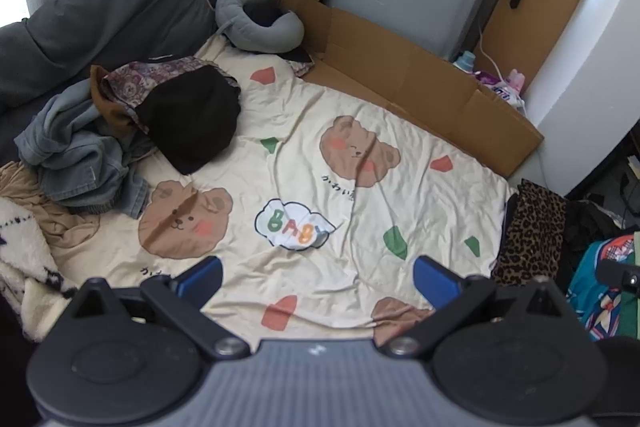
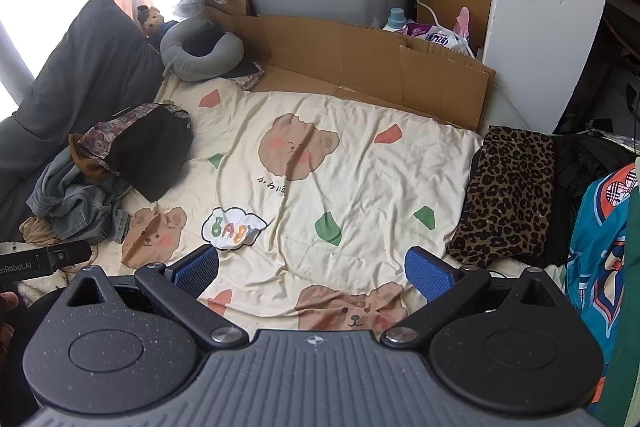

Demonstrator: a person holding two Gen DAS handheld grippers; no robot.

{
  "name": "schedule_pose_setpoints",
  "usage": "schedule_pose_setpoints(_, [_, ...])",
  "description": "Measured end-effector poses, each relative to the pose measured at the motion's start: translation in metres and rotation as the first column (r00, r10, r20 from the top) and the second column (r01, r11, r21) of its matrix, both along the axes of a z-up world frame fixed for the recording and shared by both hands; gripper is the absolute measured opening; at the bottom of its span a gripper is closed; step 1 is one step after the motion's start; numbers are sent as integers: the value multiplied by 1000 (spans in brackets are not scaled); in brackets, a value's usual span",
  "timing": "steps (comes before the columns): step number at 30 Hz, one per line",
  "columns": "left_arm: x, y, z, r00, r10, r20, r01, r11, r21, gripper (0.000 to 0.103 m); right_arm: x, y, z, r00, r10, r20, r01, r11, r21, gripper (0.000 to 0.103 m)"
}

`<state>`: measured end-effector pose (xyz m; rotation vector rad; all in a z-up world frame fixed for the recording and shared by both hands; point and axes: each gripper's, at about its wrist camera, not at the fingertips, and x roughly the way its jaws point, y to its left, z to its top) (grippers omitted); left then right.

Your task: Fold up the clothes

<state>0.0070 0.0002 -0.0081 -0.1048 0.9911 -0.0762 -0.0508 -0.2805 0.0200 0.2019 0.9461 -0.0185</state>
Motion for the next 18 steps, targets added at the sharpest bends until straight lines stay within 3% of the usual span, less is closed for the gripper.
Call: schedule_pose_setpoints(18, [0,1,-1,1000,3,-5,-3,1000,-10,102,0,-1,0,1000,-5,2,5,1000,1,102])
